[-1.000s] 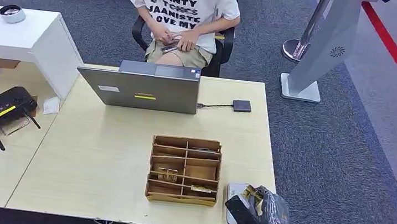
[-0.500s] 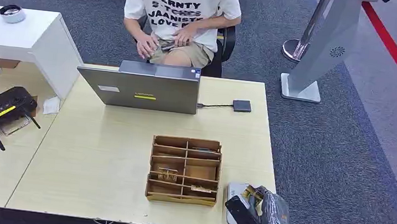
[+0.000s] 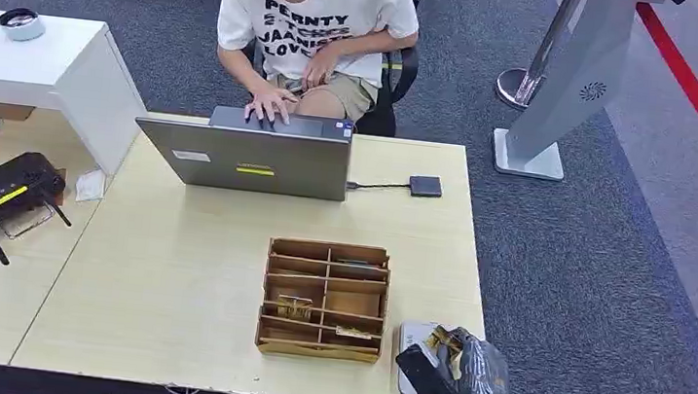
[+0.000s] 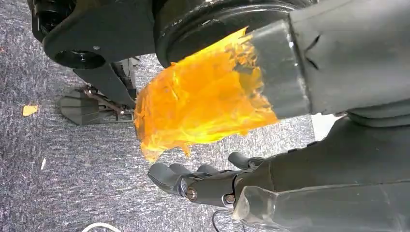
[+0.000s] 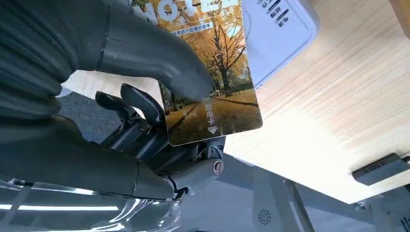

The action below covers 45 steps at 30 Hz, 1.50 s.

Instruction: Pass the card to the sensor for recognition and then transmit it.

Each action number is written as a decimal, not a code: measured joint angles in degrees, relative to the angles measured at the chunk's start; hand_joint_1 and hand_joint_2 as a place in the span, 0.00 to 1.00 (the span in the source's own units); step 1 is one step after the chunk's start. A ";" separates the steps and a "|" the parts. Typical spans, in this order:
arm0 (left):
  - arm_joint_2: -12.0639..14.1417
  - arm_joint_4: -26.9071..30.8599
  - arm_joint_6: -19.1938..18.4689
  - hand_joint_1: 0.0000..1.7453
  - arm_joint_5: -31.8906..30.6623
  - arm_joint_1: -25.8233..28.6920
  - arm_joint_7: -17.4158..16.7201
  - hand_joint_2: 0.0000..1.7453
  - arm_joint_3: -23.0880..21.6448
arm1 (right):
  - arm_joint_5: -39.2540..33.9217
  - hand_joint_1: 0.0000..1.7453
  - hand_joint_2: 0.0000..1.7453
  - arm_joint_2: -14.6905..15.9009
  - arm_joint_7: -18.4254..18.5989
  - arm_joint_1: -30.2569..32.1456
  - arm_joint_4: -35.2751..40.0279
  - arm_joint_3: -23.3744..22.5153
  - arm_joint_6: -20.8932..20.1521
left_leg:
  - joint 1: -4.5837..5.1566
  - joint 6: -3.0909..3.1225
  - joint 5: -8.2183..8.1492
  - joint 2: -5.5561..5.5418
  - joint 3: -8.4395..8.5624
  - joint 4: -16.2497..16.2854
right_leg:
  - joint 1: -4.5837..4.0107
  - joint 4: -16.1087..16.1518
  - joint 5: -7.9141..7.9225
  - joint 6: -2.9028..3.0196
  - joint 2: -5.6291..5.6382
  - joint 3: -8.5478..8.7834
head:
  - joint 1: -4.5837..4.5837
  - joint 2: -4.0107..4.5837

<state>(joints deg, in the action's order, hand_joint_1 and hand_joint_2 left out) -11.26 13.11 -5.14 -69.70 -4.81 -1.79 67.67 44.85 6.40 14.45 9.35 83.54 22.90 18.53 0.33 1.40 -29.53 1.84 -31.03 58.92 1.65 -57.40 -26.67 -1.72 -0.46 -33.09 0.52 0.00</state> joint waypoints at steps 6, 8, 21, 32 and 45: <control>0.00 0.00 0.02 0.00 -0.09 0.00 0.00 0.00 0.00 | -0.02 1.00 1.00 0.07 0.00 0.00 -0.07 0.11 0.22 | 0.00 0.00 0.00 0.00 0.00 0.00 | 0.00 0.00 0.00 0.00 0.00 0.00 | 0.00 0.00; 0.00 0.00 0.02 0.00 -0.11 0.01 0.00 0.00 0.00 | -0.15 1.00 1.00 0.09 0.00 0.01 -0.07 0.13 0.26 | 0.00 0.00 0.00 0.00 0.00 0.00 | 0.00 0.00 0.00 0.00 0.00 0.00 | 0.00 0.00; 0.00 0.00 0.07 0.00 -0.17 0.01 0.00 0.00 0.00 | -0.22 1.00 1.00 0.13 0.00 0.01 -0.11 0.44 0.28 | 0.00 0.00 0.00 0.00 0.01 0.00 | 0.00 0.00 0.00 0.00 0.00 0.00 | 0.00 0.00; 0.00 0.00 0.09 0.00 -0.17 0.01 0.00 0.00 0.00 | -0.22 1.00 1.00 0.22 0.00 0.00 -0.13 0.44 0.28 | 0.00 0.00 0.00 0.00 0.01 0.00 | 0.00 0.00 0.00 0.00 0.00 0.00 | 0.00 0.00; 0.00 0.00 0.18 0.00 -0.17 0.01 0.00 0.00 0.00 | -0.22 1.00 1.00 0.39 0.00 -0.01 -0.13 0.46 0.28 | 0.00 0.00 0.00 0.00 0.00 0.00 | 0.00 0.00 0.00 0.00 0.00 0.00 | 0.00 0.00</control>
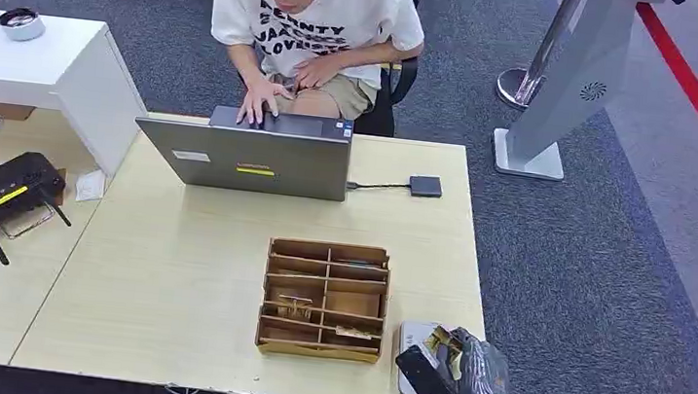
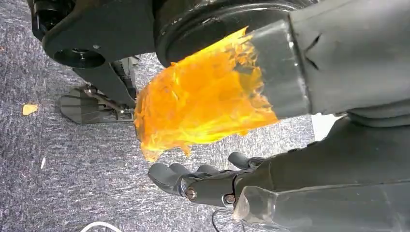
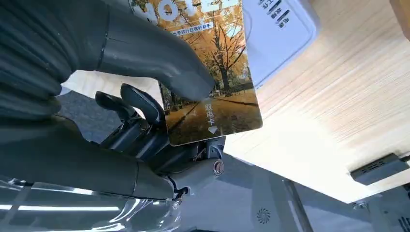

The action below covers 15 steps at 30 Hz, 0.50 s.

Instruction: Pass the card to the sensor for recognition and then transmit it.

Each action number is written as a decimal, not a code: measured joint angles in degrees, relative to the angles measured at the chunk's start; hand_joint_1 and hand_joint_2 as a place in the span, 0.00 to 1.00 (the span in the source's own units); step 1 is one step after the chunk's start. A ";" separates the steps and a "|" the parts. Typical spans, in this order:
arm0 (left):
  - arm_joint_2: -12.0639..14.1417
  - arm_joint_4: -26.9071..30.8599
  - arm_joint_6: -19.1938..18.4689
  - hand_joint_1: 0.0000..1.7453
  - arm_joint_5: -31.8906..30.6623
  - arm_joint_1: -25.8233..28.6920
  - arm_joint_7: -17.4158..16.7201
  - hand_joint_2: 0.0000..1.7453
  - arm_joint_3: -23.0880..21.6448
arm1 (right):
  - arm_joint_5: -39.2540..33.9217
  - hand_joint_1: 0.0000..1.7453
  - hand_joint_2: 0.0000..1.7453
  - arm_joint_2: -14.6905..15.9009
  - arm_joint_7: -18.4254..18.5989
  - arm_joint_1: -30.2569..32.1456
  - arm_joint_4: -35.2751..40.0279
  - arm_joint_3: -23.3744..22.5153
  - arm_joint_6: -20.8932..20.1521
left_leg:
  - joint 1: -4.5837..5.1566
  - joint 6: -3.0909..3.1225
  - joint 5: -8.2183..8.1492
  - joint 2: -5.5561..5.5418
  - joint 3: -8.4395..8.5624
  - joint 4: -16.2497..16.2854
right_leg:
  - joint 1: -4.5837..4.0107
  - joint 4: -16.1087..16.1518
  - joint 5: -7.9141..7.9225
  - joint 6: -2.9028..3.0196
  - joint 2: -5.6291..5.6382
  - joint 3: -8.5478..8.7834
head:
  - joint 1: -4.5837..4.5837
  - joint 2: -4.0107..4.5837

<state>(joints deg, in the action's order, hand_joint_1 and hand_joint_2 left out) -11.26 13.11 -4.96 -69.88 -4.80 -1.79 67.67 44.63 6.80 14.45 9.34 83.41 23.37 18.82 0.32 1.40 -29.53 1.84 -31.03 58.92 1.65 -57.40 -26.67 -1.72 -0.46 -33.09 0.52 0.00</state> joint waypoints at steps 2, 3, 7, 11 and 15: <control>0.00 0.00 0.02 0.00 0.00 0.00 0.00 0.00 0.00 | 0.00 1.00 1.00 0.00 0.00 0.00 0.00 0.00 0.00 | 0.00 0.00 0.00 0.00 0.00 0.00 | 0.00 0.00 0.00 0.00 0.00 0.00 | 0.00 0.00; 0.00 0.00 0.02 0.00 0.00 0.00 0.00 0.00 0.00 | 0.00 1.00 1.00 0.00 0.00 0.00 0.00 0.00 0.00 | 0.00 0.00 0.00 0.00 0.00 0.00 | 0.00 0.00 0.00 0.00 0.00 0.00 | 0.00 0.00; 0.00 0.00 0.02 0.00 0.00 0.00 0.00 0.00 0.00 | 0.00 1.00 1.00 0.02 0.02 0.00 0.00 0.00 0.00 | 0.00 0.00 0.00 0.00 0.00 0.00 | 0.00 0.00 0.00 0.00 0.00 0.00 | 0.00 0.00; 0.00 0.00 0.02 0.00 0.00 0.00 0.00 0.00 0.00 | 0.00 1.00 1.00 0.04 0.00 0.00 0.00 0.00 0.00 | 0.00 0.00 0.00 0.00 0.00 0.00 | 0.00 0.00 0.00 0.00 0.00 0.00 | 0.00 0.00; 0.18 0.00 -0.99 0.00 0.37 0.07 0.00 0.00 0.00 | 0.00 1.00 1.00 0.15 0.00 0.01 0.00 0.02 0.28 | 0.00 0.00 0.00 0.00 0.00 0.00 | 0.00 0.00 0.00 0.00 0.00 0.00 | 0.00 0.00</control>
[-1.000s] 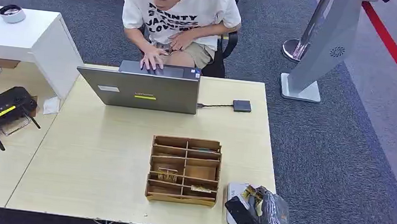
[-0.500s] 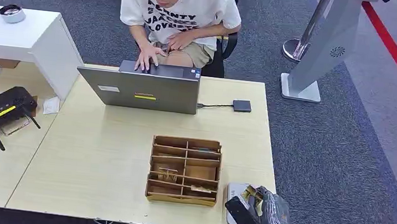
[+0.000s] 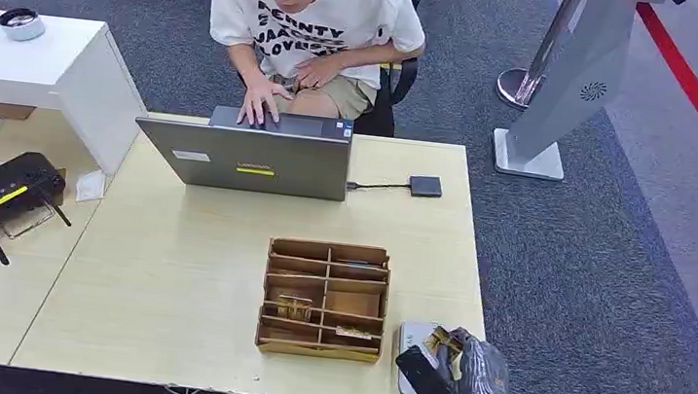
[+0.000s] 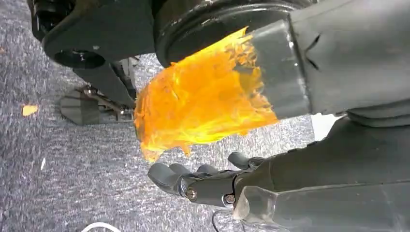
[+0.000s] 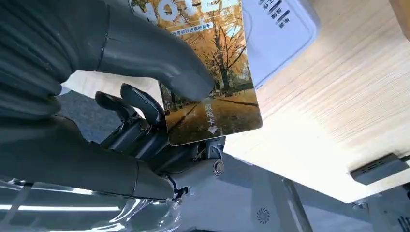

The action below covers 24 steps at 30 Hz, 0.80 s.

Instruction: Pass the card to the sensor for recognition and then transmit it.

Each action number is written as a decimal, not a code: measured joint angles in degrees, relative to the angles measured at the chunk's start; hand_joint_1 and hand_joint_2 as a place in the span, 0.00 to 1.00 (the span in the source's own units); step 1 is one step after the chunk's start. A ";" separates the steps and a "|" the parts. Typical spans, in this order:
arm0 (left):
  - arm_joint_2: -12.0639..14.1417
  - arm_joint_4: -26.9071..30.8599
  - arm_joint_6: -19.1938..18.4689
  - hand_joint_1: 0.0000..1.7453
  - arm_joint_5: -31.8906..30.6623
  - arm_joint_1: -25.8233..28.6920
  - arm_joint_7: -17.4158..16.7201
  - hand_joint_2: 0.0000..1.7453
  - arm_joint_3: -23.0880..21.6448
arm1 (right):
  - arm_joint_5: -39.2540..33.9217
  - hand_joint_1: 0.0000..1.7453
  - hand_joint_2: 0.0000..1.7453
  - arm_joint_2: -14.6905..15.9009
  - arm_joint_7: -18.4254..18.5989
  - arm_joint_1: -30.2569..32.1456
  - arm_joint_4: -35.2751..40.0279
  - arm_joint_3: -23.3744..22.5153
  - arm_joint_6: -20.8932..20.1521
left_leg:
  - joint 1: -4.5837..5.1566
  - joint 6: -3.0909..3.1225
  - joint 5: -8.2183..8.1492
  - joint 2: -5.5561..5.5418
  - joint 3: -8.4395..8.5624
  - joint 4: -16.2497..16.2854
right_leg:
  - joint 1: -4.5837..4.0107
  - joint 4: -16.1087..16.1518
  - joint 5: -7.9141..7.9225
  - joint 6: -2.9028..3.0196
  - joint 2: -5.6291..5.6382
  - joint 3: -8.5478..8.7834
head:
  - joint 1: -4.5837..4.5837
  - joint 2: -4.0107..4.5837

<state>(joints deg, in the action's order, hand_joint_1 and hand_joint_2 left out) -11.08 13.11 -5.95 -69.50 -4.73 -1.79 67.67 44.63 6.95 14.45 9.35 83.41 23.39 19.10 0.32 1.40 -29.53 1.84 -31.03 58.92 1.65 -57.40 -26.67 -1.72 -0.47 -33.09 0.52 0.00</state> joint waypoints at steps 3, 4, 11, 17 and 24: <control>0.48 0.00 -1.74 0.00 0.59 0.37 0.07 0.00 0.00 | -0.20 1.00 1.00 0.04 0.02 0.04 0.00 0.11 0.65 | 0.00 0.00 0.00 0.00 0.01 0.00 | 0.00 0.00 0.00 0.00 0.00 0.00 | -0.02 0.00; 0.70 0.00 -2.39 0.00 0.76 0.56 0.11 0.00 0.00 | -0.24 1.00 1.00 0.09 0.02 0.04 0.00 0.17 0.74 | 0.00 0.00 0.00 0.00 0.01 0.00 | 0.00 0.00 0.00 0.00 0.00 -0.01 | 0.02 0.00; 2.60 0.00 -6.80 0.00 2.36 1.96 0.63 0.00 1.03 | -1.33 1.00 1.00 0.66 -0.28 0.76 -0.02 0.35 2.97 | 0.00 0.00 0.00 0.00 -0.02 0.00 | 0.00 0.00 -0.01 0.00 0.00 -0.03 | 0.00 0.00; 3.43 0.00 -6.97 0.00 2.47 2.32 0.70 0.00 1.31 | -1.35 1.00 1.00 0.96 -0.28 1.08 -0.07 0.35 3.04 | 0.00 -0.01 -0.01 0.00 -0.03 0.00 | 0.00 0.00 -0.01 0.00 0.00 -0.04 | 0.02 0.00; 3.58 0.00 -8.06 0.00 3.19 2.54 0.70 0.00 1.64 | -1.51 1.00 1.00 0.98 -2.25 1.42 -0.02 0.35 6.45 | -0.01 -0.01 -0.01 0.00 -0.04 -0.01 | 0.00 0.00 -0.01 0.00 0.00 -0.04 | 0.00 0.00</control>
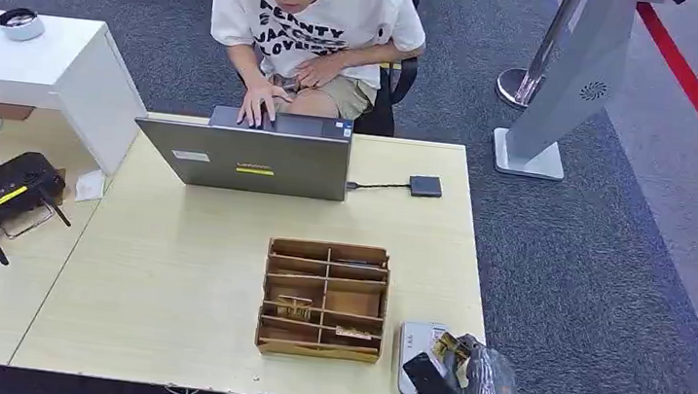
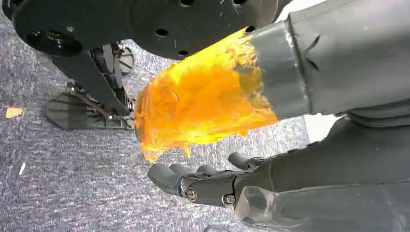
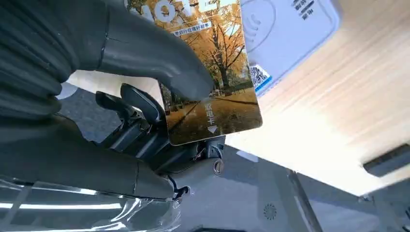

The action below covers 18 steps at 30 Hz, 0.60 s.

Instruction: Pass the card to the sensor for recognition and then transmit it.

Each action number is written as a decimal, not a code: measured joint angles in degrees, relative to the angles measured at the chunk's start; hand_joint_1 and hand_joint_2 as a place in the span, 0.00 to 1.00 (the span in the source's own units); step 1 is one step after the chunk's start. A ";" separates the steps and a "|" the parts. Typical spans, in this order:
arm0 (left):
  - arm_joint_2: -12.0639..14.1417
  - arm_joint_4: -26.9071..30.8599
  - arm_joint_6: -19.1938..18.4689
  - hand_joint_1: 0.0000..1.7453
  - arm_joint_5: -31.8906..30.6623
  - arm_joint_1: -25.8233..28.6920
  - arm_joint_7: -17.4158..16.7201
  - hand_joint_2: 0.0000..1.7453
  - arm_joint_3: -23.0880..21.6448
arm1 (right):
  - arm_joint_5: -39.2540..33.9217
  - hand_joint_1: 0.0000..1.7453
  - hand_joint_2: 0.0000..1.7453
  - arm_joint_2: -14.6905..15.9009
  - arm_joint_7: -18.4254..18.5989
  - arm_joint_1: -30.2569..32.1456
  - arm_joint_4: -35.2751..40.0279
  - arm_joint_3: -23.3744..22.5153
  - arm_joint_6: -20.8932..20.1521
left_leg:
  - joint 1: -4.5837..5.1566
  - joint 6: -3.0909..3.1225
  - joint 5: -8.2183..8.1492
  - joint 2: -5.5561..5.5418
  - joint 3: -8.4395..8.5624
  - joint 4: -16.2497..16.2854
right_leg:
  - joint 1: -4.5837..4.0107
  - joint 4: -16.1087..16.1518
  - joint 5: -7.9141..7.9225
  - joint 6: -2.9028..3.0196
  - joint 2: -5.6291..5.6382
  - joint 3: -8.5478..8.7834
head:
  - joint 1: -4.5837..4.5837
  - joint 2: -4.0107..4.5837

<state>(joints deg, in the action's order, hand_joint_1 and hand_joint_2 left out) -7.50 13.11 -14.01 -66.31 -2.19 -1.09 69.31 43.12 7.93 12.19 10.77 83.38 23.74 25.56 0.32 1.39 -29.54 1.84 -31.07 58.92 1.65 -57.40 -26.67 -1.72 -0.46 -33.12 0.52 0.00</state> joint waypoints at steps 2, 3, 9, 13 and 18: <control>0.26 0.00 -1.57 0.00 0.74 0.30 0.20 0.00 0.57 | 0.07 1.00 1.00 -0.11 -2.38 0.72 0.81 -0.22 4.46 | 0.00 0.00 0.00 -0.02 -0.04 0.00 | 0.00 0.00 0.00 0.00 -0.01 -0.02 | 0.00 0.00; 0.39 0.00 -2.27 0.00 1.00 0.55 0.39 0.00 0.81 | 0.26 1.00 1.00 -0.24 -3.63 0.99 1.40 -0.48 6.85 | 0.00 0.00 0.00 -0.01 -0.05 -0.01 | 0.00 0.00 0.00 0.00 0.00 -0.03 | 0.02 0.00; 1.29 0.65 -7.49 0.00 1.25 2.45 0.98 0.00 2.60 | 1.92 1.00 1.00 -6.56 -20.72 3.93 8.01 -7.39 11.58 | -0.01 0.00 0.00 -0.02 -0.14 -0.01 | -0.01 -0.02 -0.02 0.01 -0.01 -0.17 | -0.02 0.00; 1.31 1.57 -8.13 0.00 -0.16 3.12 1.07 0.00 3.89 | 1.86 1.00 1.00 -14.41 -32.81 5.46 13.03 -15.64 11.58 | -0.03 -0.01 0.00 -0.03 -0.15 -0.04 | -0.03 -0.03 -0.06 0.08 -0.04 -0.18 | -0.02 0.00; 1.31 1.68 -7.93 0.00 -1.53 3.08 1.33 0.00 5.16 | 0.87 1.00 1.00 -21.36 -39.41 6.30 17.12 -22.60 11.58 | -0.03 -0.01 0.00 0.00 -0.14 -0.05 | -0.02 -0.03 -0.06 0.08 -0.01 -0.15 | 0.00 0.00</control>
<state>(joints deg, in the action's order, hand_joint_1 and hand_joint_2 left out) -6.19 14.80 -21.94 -67.85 0.89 0.24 74.47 44.00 -13.42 -27.22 17.07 100.50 1.13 37.13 0.29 1.38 -29.54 1.84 -31.20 58.87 1.63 -57.43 -26.73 -1.63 -0.48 -33.27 0.52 0.00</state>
